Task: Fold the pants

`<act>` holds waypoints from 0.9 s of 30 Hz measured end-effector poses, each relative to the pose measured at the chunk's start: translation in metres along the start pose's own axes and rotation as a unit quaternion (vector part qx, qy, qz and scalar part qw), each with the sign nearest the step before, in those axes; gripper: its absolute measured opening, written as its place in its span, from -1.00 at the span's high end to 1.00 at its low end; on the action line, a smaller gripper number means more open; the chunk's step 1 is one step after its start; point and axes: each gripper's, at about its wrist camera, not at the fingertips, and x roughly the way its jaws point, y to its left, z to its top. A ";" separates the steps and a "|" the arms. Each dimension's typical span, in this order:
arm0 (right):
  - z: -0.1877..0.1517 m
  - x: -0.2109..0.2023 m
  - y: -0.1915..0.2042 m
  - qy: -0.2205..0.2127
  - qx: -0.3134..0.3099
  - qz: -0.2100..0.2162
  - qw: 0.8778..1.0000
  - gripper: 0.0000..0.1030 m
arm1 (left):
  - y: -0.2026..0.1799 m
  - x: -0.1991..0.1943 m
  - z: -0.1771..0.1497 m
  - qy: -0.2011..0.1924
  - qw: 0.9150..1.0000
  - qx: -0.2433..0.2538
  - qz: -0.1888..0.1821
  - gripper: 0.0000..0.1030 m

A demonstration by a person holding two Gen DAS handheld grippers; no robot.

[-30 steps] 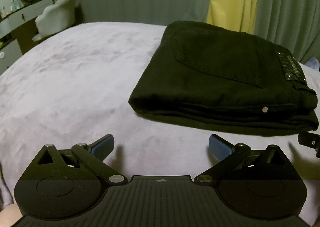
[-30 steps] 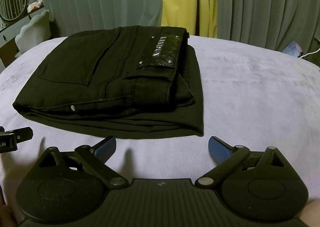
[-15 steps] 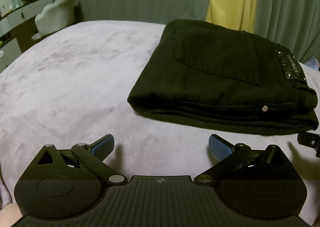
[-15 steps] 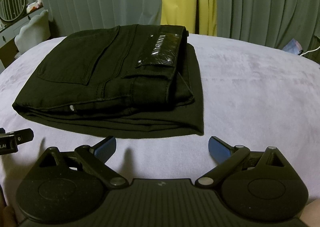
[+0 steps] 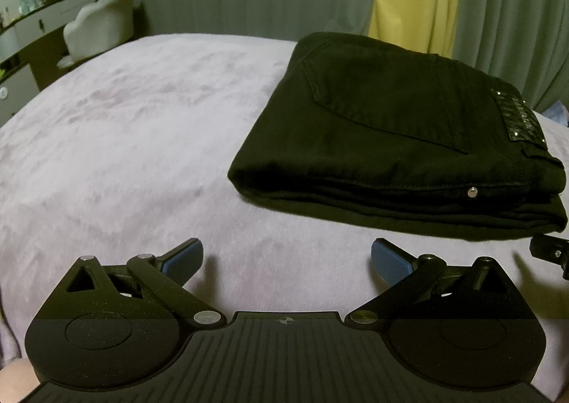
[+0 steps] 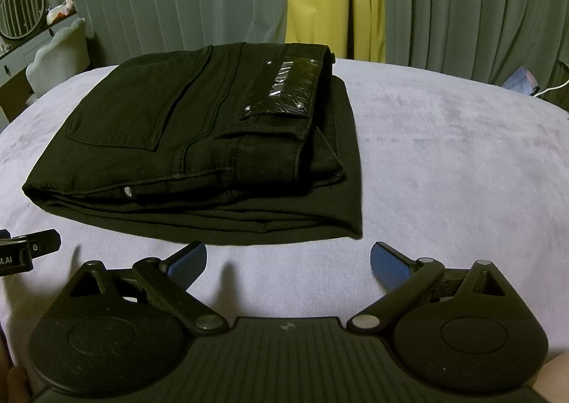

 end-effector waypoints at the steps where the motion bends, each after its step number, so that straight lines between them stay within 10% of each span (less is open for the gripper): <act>1: 0.000 0.000 0.000 0.000 0.000 0.000 1.000 -0.92 | 0.000 0.000 0.000 0.000 1.000 0.000 0.000 -1.00; 27: 0.000 0.000 0.000 0.000 0.000 0.000 1.000 -0.92 | 0.005 0.004 0.003 0.014 1.000 -0.020 -0.003 -1.00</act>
